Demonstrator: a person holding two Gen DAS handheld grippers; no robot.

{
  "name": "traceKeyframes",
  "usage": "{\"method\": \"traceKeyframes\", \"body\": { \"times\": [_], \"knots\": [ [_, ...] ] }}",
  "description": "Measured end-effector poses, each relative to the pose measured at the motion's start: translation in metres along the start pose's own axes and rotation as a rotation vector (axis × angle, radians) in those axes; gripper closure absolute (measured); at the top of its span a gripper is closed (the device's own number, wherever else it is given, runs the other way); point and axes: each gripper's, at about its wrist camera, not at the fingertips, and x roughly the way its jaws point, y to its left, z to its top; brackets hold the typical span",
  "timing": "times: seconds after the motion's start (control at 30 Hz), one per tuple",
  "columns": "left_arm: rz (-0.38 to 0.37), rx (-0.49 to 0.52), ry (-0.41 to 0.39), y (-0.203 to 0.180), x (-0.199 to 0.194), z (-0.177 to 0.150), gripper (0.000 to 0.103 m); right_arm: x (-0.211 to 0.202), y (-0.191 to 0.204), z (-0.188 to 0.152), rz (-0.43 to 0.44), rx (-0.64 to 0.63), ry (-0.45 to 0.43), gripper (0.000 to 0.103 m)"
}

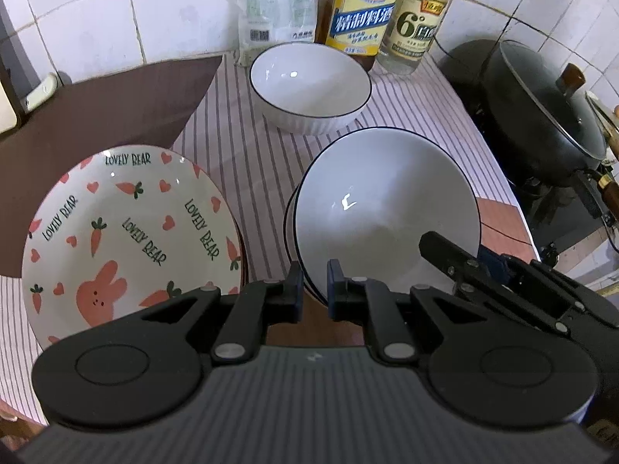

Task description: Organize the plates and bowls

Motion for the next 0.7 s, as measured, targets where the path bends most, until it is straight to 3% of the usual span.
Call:
{"method": "traceKeyframes", "body": {
  "times": [0.33,0.53,0.7],
  "knots": [
    [0.035,0.01,0.027,-0.004,0.004,0.002,0.091,0.006,0.014,-0.006,-0.072,-0.176,-0.027,0.08],
    [0.069,0.01,0.004,-0.009,0.005,0.002,0.09,0.01,0.014,-0.01,-0.087,-0.195,-0.05,0.08],
    [0.075,0.015,-0.016,-0.01,0.008,0.002,0.081,0.014,0.013,-0.014,-0.084,-0.206,-0.071,0.082]
  ]
}}
